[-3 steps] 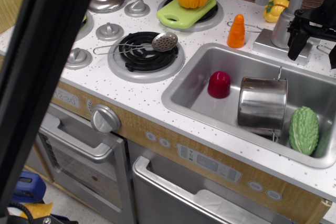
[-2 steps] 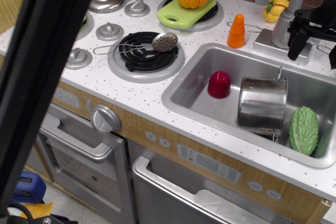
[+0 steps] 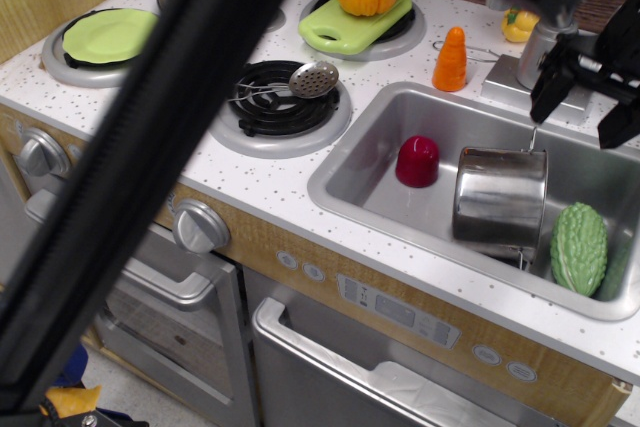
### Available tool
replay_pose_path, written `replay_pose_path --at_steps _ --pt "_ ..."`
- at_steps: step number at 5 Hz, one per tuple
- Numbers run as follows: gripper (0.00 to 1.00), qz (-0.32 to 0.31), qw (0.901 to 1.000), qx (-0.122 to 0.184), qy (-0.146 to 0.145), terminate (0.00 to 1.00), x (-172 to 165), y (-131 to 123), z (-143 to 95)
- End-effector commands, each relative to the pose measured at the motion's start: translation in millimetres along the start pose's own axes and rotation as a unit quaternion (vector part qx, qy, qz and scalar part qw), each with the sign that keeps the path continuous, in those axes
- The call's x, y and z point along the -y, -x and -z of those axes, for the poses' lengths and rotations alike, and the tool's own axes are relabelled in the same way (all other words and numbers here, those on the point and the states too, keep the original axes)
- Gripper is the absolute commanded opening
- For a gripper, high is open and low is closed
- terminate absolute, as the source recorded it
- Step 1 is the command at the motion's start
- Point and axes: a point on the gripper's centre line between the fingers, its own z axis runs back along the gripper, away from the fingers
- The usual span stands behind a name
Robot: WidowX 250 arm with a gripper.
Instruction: Flip pot upright in sink
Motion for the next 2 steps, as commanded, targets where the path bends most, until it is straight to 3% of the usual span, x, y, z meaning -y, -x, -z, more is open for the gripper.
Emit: replay_pose_path --at_steps 1,2 --pt "1.0 0.03 0.9975 0.035 -0.053 0.0 3 -8 -25" --pt "1.0 0.035 0.9957 0.039 -0.077 0.0 2 -4 -14"
